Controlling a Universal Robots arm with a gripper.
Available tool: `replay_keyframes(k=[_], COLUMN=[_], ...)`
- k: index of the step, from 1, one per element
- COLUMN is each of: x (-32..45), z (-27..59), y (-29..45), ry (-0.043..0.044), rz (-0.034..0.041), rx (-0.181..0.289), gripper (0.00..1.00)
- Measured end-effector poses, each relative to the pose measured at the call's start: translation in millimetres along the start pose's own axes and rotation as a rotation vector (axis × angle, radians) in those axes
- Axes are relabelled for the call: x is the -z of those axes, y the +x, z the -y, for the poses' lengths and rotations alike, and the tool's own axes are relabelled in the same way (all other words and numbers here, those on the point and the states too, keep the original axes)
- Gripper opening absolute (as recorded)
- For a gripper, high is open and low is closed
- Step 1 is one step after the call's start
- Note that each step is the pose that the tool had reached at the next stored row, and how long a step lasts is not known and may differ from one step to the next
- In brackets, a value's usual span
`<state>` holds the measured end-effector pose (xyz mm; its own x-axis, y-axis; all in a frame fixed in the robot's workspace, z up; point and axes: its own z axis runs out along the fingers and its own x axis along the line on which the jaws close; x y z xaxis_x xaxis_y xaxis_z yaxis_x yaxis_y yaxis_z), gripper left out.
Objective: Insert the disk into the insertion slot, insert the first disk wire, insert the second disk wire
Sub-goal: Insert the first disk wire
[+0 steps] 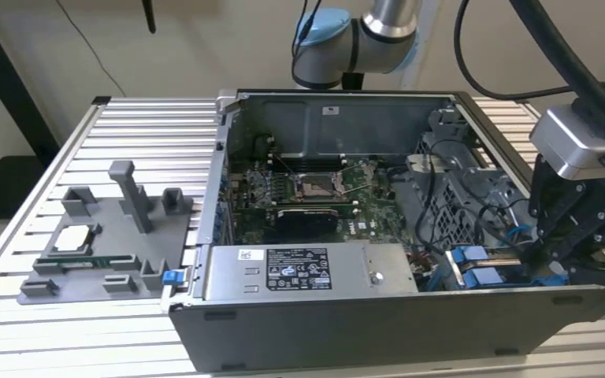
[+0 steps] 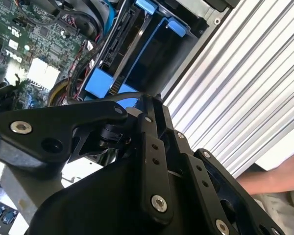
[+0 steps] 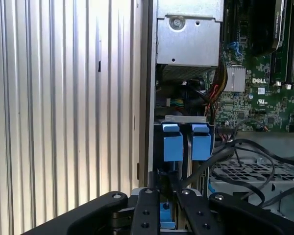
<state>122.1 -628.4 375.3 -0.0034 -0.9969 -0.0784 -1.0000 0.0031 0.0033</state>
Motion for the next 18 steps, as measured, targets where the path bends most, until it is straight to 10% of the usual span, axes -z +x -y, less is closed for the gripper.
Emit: replay_keyframes(k=[5, 18], x=[-3.7, -12.3], z=[2.1, 10.5], y=[-2.3, -40.0], ry=[-0.0001, -0.0001], rz=[0.0038, 0.0147], rx=[0.0, 0.0], gripper=[0.0, 0.0])
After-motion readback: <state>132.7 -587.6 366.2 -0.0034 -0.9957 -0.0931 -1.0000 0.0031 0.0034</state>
